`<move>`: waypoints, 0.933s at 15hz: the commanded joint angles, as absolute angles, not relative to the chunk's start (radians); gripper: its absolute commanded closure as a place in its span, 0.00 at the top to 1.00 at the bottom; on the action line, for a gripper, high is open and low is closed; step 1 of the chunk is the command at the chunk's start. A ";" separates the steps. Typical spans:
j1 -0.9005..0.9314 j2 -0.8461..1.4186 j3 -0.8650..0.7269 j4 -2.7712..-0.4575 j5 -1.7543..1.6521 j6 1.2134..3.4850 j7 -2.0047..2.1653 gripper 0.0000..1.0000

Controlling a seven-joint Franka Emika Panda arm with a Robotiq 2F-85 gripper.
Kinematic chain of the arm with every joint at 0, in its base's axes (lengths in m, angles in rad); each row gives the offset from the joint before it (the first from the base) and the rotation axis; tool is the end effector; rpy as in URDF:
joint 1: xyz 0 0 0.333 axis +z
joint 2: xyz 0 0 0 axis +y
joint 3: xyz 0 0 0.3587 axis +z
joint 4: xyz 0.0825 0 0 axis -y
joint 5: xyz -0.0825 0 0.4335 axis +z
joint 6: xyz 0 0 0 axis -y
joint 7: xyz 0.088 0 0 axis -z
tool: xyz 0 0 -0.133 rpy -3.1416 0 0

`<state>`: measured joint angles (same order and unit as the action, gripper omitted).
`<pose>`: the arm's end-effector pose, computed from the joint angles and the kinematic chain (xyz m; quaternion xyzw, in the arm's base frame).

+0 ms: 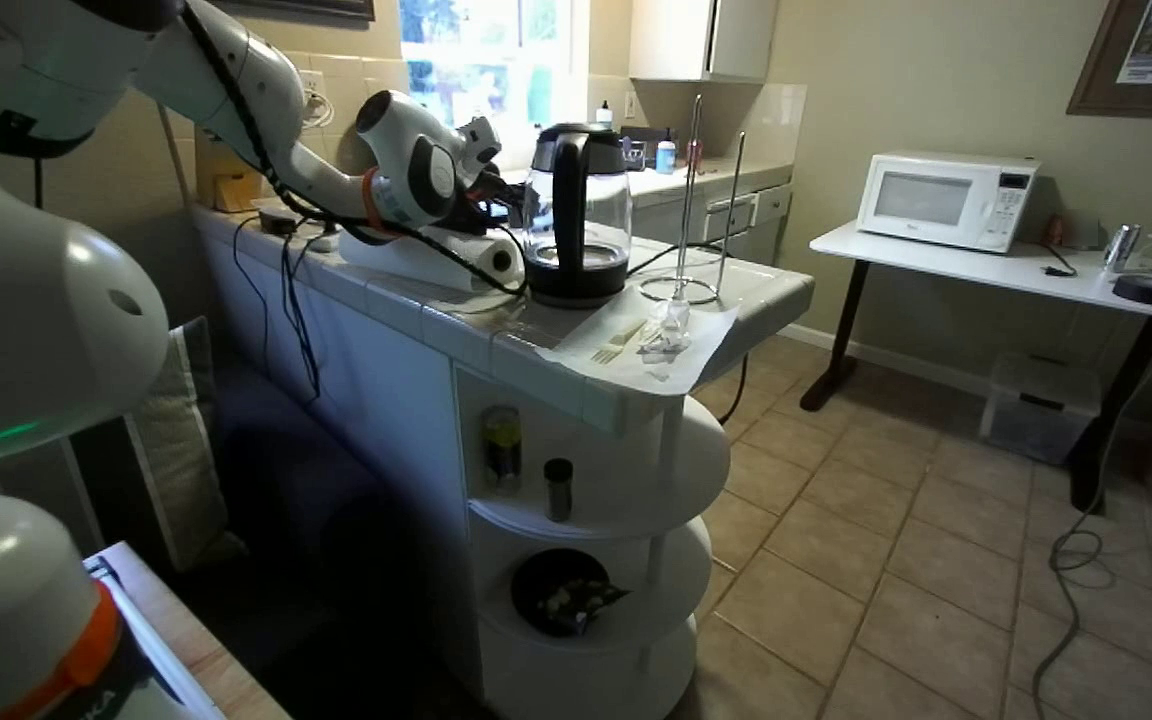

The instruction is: Move the bottle to the other side of the paper towel roll

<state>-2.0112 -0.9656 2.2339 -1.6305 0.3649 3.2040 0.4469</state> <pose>0.7495 0.3345 0.3078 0.8638 0.0034 0.5033 0.0223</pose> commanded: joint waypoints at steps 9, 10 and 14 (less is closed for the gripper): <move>-2.072 -1.022 2.242 -1.481 0.398 2.864 0.403 0.22; -2.077 -1.029 2.242 -1.469 0.400 2.846 0.398 0.22; -2.091 -1.048 2.241 -1.429 0.412 2.803 0.391 0.66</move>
<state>-2.0609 -0.9960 2.2322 -1.4873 0.3731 2.8321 0.4220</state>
